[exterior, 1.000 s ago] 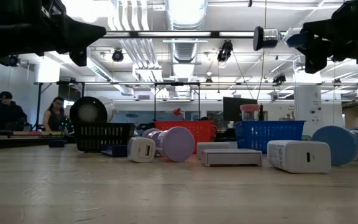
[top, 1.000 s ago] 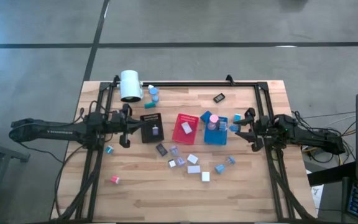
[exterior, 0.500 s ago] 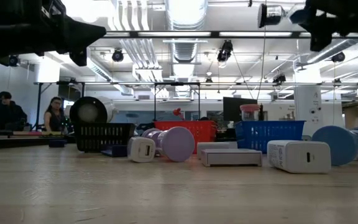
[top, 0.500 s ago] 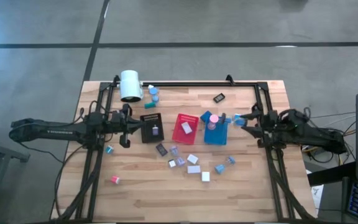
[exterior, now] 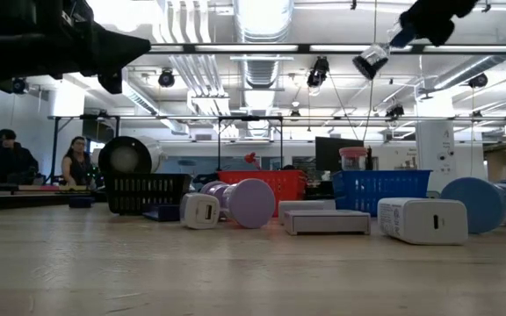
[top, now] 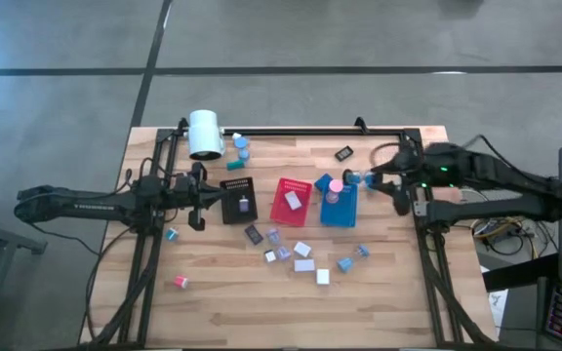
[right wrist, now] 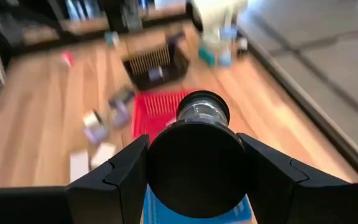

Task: Pick & Place Office items
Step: Put the black hourglass into the blue bin

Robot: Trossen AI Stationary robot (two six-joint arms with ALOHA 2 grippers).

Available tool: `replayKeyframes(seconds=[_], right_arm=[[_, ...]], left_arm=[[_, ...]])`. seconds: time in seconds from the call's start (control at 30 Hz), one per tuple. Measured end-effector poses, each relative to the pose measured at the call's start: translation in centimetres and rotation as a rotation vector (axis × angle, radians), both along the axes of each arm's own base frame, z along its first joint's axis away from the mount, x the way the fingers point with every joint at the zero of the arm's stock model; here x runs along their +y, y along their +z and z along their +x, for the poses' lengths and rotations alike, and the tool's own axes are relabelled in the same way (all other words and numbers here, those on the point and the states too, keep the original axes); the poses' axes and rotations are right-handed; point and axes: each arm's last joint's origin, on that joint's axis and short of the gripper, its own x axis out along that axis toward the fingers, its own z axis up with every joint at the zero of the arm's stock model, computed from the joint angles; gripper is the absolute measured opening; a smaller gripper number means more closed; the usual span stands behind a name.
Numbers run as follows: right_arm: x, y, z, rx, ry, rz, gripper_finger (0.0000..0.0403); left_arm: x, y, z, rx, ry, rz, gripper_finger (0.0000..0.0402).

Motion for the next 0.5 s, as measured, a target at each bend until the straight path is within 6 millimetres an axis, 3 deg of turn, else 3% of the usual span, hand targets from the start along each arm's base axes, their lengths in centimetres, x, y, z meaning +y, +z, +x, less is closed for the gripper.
replayKeyframes(seconds=[0.33,0.5], right_arm=[[-1.0,0.8,6.4,0.461,-0.018,0.09,0.0203],[-1.2,0.6,9.2,0.547,0.014,0.13,0.0203]], left_arm=[[0.0,-0.1,0.0,0.006,0.0,-0.001,0.0007],[0.0,-0.1,0.0,0.009,0.0,-0.001,0.0007]])
